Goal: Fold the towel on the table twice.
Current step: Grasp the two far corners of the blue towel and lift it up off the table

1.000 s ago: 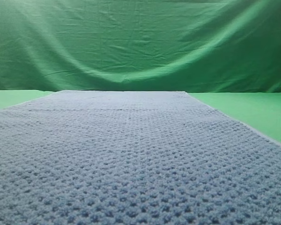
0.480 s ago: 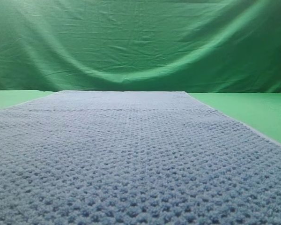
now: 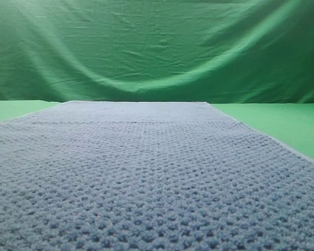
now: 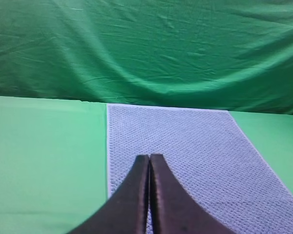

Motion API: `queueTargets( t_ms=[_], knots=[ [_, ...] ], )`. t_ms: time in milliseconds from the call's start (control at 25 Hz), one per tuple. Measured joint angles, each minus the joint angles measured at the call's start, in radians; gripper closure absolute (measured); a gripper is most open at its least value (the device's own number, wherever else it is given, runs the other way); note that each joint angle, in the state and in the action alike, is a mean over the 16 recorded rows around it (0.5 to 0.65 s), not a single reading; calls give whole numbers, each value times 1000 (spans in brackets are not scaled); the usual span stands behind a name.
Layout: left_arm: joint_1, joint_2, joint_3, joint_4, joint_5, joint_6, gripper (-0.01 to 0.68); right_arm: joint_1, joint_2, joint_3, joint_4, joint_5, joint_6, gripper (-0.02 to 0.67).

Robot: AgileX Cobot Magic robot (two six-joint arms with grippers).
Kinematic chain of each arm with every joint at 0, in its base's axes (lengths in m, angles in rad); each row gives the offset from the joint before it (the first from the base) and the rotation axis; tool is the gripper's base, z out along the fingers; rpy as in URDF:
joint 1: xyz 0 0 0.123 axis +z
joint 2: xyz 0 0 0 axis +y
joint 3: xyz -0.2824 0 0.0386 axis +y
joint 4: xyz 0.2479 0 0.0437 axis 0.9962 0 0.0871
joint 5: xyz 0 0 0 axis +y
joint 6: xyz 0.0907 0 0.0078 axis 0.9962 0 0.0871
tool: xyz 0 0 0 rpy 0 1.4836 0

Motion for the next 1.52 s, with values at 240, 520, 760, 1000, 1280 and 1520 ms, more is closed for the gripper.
queueTargets(
  t_ms=[240, 520, 760, 1000, 1280, 1520],
  knots=[
    [-1, 156, -98, -10, 131, 4, 673, 22, 162, -87, 11, 54, -15, 649],
    [-1, 448, -268, -15, 314, 40, 673, 88, 383, -218, 21, 138, -35, 649],
    [-1, 705, -396, -24, 384, 101, 673, 153, 583, -331, 24, 169, -30, 649],
    [-1, 932, -504, -37, 399, 155, 673, 187, 792, -465, 27, 198, -8, 649],
    [-1, 1152, -615, -47, 390, 184, 612, 197, 1006, -611, 36, 226, 7, 604],
    [-1, 1274, -679, -46, 381, 186, 394, 197, 1124, -679, 52, 221, 8, 413]
  ],
)
